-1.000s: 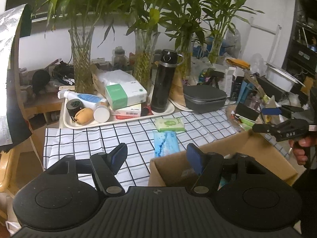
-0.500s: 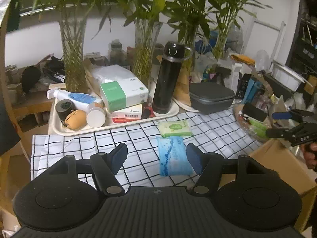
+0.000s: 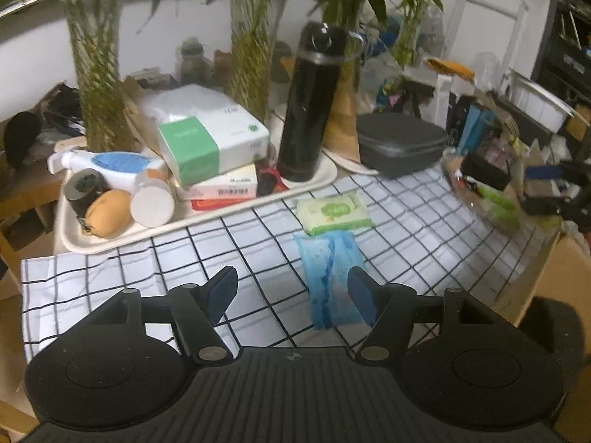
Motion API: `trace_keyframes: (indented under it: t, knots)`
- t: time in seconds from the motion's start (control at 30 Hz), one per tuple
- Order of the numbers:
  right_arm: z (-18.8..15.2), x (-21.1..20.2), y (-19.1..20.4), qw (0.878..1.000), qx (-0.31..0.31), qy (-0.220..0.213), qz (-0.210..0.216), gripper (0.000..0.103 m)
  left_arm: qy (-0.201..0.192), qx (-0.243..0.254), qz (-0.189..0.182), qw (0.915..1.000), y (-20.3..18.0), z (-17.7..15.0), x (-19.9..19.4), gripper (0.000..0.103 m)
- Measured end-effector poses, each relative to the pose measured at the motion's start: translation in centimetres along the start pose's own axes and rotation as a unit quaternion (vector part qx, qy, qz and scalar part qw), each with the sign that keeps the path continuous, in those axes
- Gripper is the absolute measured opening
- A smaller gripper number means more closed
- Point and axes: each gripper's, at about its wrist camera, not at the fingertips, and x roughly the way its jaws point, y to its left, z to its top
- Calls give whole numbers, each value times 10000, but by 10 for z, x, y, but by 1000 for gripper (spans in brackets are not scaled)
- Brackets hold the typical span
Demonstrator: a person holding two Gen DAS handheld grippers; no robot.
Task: Organize soft objects
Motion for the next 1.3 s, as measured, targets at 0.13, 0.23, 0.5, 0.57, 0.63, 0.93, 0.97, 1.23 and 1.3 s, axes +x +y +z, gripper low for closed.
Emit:
trace_keyframes:
  t: [0.13,0.23,0.5,0.57,0.63,0.93,0.97,1.23,1.3]
  knots:
    - [1,11,-1,9999,-89,100,15,103,156,-4,-287,9995,5,1,17,65]
    - [3,20,-2,9998,-125,165,33,103,302,57,-423,9986,7,1,32,65]
    - [10,42,-9,9994,-67,342,-2,103,598,279,-594,9961,12,10,66,65]
    - [11,47,-12,9993,-9,383,-23,103,739,227,-610,9951,13,13,77,65]
    - [13,51,-13,9991,6,424,-33,103,925,183,-639,9935,12,15,89,65]
    - [16,52,-13,9990,-101,424,-63,103,1151,464,-565,9907,-7,26,122,78]
    - [16,52,-13,9990,-136,421,-64,103,1159,489,-591,9903,-9,28,126,79]
    - [17,54,-13,9986,-254,445,-97,103,1433,586,-804,9847,-23,27,155,79]
    - [17,55,-13,9986,-247,450,-99,103,1392,663,-876,9841,-25,24,158,86]
